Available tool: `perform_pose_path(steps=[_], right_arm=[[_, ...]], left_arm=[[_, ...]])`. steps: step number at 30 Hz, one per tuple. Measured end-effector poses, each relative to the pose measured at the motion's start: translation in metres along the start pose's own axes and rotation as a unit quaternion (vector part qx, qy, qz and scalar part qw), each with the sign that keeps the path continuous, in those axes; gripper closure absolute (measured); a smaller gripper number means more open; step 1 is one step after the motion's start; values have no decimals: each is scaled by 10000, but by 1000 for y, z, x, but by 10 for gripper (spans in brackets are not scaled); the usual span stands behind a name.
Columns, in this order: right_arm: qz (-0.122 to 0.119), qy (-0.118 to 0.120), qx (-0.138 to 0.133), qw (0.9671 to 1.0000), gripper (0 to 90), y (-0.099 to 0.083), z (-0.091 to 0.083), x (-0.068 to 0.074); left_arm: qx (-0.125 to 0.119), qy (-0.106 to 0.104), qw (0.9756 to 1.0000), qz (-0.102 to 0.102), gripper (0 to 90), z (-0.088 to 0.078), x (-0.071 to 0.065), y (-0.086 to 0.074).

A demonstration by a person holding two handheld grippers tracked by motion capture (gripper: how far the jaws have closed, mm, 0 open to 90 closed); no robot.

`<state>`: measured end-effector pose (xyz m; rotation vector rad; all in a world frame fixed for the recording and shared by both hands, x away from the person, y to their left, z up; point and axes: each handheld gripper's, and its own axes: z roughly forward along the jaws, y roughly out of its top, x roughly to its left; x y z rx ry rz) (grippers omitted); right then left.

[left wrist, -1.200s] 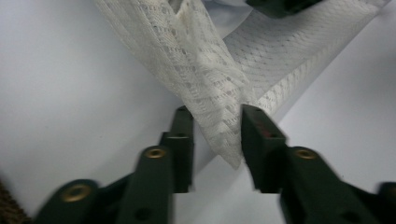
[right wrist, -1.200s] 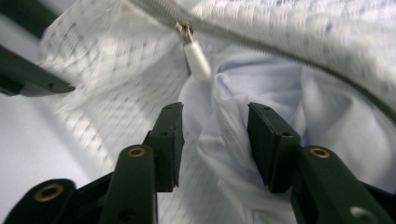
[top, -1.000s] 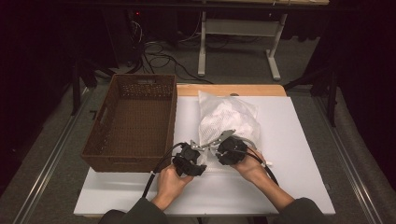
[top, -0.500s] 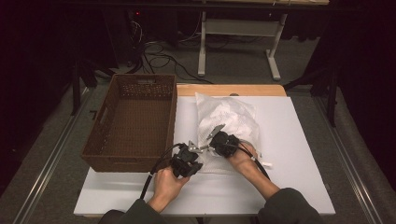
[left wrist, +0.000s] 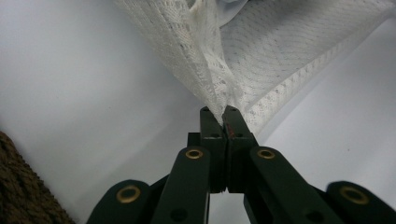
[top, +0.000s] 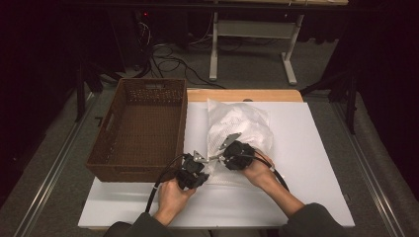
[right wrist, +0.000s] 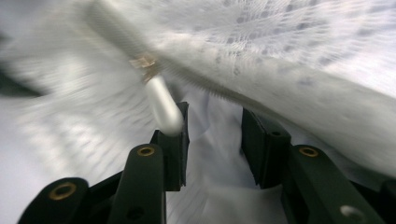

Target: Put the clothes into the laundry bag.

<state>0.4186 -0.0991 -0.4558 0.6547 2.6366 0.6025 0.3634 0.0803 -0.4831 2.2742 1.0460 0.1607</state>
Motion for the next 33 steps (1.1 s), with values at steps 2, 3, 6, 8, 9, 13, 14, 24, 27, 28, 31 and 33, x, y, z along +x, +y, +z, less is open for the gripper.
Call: perform_pose_path(steps=[2, 3, 6, 8, 9, 13, 14, 24, 27, 28, 31, 33], right_arm=[[4, 28, -51, 10000, 611, -7, -9, 3], [-17, 10, -51, 10000, 607, -10, -11, 5], [-95, -28, 73, 9999, 608, -15, -5, 6], [-61, -33, 174, 9998, 639, -13, 5, 5], [-75, -62, 215, 9997, 679, -11, 11, 4], [-155, -215, 442, 9987, 869, -4, 36, -3], [-49, -275, 412, 9988, 880, -1, 42, -7], [174, -223, 269, 9992, 694, 3, 35, -11], [120, -104, 116, 9998, 664, -4, 13, 0], [66, -108, 53, 9999, 665, -7, 8, 1], [72, -70, -135, 9999, 697, -18, -16, 2], [98, -25, -216, 9997, 725, -25, -27, 0]], left_arm=[[17, -27, 10000, 11, 886, 0, 0, 0], [-1, -39, 10000, 1, 886, 0, -1, 0], [-29, -52, 10000, -17, 885, -1, -2, 1], [-52, -55, 10000, -23, 886, -2, -3, 1], [-51, -47, 10000, -22, 886, -2, -3, 1], [-2, -90, 10000, 16, 889, -3, -2, 1], [3, -82, 10000, 22, 890, -3, -2, 1], [-16, -80, 10000, 34, 886, -1, -3, 0], [8, -117, 9999, 9, 883, 1, -2, 0], [-34, -125, 9999, -43, 883, 1, -2, 0], [-53, -139, 9999, -57, 882, 0, 0, 1], [-62, -166, 9998, -97, 882, -1, 0, 0]])
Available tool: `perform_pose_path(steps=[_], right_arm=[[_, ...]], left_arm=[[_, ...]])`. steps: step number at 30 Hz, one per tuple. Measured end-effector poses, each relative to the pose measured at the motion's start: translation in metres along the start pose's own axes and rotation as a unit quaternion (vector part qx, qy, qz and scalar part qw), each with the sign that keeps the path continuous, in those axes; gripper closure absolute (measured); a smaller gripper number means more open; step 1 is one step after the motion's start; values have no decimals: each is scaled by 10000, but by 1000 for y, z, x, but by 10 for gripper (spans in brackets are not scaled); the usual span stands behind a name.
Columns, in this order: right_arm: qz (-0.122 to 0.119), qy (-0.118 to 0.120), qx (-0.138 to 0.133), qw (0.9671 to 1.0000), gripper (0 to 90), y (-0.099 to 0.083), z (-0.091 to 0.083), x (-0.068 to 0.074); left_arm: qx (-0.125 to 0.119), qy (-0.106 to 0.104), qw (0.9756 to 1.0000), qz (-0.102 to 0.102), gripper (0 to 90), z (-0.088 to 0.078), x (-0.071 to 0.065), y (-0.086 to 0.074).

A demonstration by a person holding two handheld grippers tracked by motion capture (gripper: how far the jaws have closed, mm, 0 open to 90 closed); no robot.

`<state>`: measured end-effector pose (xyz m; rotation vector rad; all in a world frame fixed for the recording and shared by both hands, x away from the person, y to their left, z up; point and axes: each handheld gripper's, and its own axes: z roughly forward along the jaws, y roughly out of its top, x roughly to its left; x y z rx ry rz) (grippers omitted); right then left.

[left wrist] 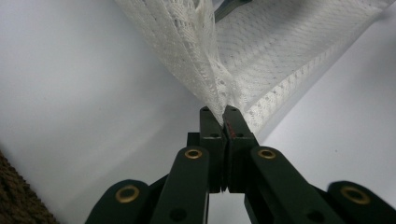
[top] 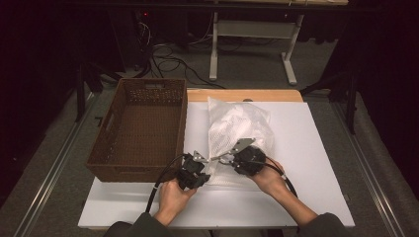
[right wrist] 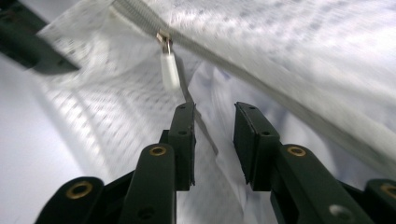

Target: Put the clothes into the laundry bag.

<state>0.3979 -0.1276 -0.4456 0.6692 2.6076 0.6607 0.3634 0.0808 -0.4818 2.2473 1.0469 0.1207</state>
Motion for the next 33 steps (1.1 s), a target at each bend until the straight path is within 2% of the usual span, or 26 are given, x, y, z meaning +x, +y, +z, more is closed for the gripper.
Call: perform_pose_path(steps=[3, 7, 10, 12, 14, 16, 17, 18, 20, 24, 29, 33], right_arm=[[4, 49, 89, 9999, 773, -9, -3, 0], [-13, 71, 334, 9994, 829, -12, 12, -4], [-30, -75, 515, 9986, 860, -6, 32, -11], [152, -89, 616, 9979, 881, -3, 47, -21], [298, -227, 710, 9968, 900, 0, 59, -32], [366, -322, 709, 9963, 900, 3, 65, -38], [325, -477, 710, 9958, 899, 5, 67, -40], [334, -481, 750, 9955, 886, 6, 68, -42], [451, -351, 697, 9959, 814, 5, 66, -42], [360, -236, 523, 9977, 716, -1, 46, -28], [304, -82, 313, 9990, 688, -15, 14, -21], [461, -97, 112, 9988, 704, -31, -5, -25]], left_arm=[[0, -30, 10000, -16, 882, 0, 0, 0], [-9, -49, 10000, -20, 883, 0, -1, 1], [-11, -57, 10000, -34, 885, -2, -1, 0], [-9, -61, 10000, -37, 888, -3, -1, 0], [3, -21, 10000, 5, 889, -3, -1, 1], [-1, -62, 10000, -26, 890, -3, 0, 1], [6, -60, 10000, -24, 889, -3, 0, 1], [3, -57, 10000, -18, 889, -3, 0, 1], [-10, -44, 10000, 8, 889, -3, -2, 1], [8, -48, 10000, 49, 885, -2, -2, 0], [10, -51, 10000, -8, 878, 2, -2, 1], [-13, -60, 10000, -26, 869, 1, -2, 1]])
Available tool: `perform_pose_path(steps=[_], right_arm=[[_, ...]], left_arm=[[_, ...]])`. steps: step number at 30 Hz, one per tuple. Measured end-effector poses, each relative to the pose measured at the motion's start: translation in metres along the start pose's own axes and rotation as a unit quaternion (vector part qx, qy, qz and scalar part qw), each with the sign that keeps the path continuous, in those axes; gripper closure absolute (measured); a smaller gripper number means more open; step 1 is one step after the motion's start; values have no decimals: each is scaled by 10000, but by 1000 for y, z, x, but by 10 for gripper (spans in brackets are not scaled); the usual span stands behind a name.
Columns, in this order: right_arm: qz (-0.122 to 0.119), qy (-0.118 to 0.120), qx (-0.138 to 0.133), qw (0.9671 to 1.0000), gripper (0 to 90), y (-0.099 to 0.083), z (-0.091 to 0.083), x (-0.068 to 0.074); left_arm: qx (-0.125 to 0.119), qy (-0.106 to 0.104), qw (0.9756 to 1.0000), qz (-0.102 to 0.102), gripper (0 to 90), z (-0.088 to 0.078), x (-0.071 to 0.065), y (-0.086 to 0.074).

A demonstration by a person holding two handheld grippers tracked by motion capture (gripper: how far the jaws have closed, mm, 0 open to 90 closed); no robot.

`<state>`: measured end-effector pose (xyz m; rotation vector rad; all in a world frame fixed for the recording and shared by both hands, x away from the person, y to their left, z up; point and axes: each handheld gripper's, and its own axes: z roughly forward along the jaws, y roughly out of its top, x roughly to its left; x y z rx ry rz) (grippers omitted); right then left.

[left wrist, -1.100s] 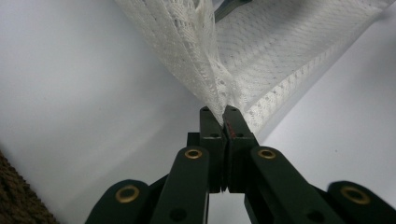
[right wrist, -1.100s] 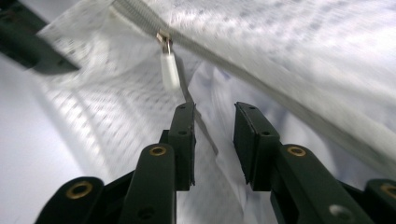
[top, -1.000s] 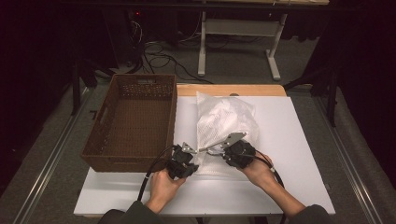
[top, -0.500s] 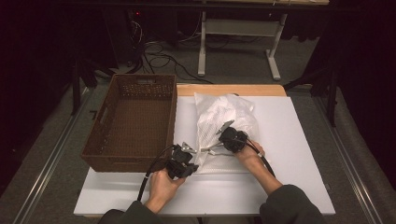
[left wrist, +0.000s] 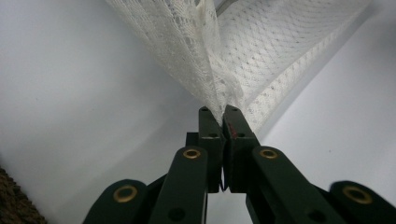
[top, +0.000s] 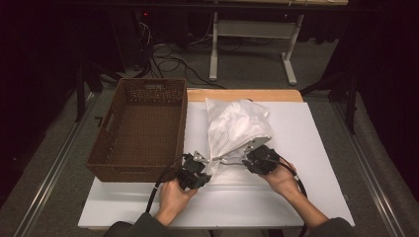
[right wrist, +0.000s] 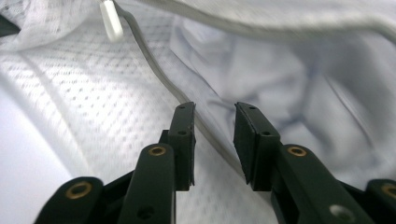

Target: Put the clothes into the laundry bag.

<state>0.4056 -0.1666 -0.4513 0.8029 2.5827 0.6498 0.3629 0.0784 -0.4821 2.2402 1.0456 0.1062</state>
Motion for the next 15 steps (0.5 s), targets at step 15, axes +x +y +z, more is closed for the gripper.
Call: perform_pose_path(steps=[15], right_arm=[[697, -709, 2, 9950, 679, -44, -12, -22]], left_arm=[[-38, 14, 10000, -26, 853, -1, 2, 0]])
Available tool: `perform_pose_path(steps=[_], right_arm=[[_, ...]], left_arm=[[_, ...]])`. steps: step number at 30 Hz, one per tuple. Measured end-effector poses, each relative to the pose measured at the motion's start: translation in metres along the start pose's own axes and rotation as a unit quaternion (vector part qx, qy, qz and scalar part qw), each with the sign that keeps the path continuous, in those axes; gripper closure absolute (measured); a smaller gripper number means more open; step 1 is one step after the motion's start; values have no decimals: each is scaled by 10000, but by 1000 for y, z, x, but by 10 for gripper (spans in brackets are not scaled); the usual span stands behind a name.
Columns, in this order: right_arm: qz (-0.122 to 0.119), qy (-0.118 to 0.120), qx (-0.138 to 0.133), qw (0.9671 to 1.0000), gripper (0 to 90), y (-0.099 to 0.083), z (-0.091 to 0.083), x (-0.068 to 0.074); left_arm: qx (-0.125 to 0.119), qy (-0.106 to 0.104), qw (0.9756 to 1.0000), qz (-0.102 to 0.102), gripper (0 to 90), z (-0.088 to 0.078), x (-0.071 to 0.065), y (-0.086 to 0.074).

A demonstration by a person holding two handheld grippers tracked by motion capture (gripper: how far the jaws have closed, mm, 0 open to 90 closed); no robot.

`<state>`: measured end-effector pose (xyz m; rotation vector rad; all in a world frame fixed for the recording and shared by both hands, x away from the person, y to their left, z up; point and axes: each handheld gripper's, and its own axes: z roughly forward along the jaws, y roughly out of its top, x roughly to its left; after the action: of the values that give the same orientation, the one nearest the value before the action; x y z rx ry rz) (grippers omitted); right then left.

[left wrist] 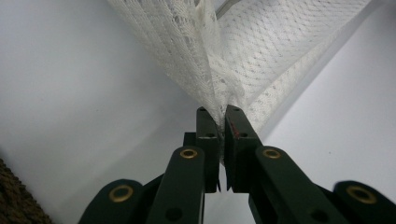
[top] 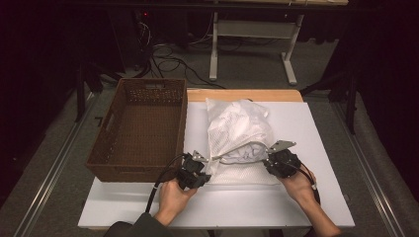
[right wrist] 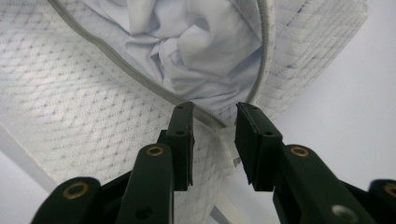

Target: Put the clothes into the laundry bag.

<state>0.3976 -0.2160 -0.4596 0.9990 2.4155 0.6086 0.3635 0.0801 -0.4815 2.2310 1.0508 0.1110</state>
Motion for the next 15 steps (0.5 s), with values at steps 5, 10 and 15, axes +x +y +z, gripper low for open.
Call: perform_pose_path(steps=[5, 10, 15], right_arm=[[194, 48, -122, 9997, 673, -7, -4, -2], [235, -56, -111, 9996, 640, -6, 2, -2], [347, -42, 17, 9994, 699, -6, 15, -4]], left_arm=[[-3, -4, 10000, 1, 850, -1, 0, 0], [18, 1, 10000, 15, 847, 0, 0, 0], [16, -4, 10000, 28, 850, 0, 0, 0]])
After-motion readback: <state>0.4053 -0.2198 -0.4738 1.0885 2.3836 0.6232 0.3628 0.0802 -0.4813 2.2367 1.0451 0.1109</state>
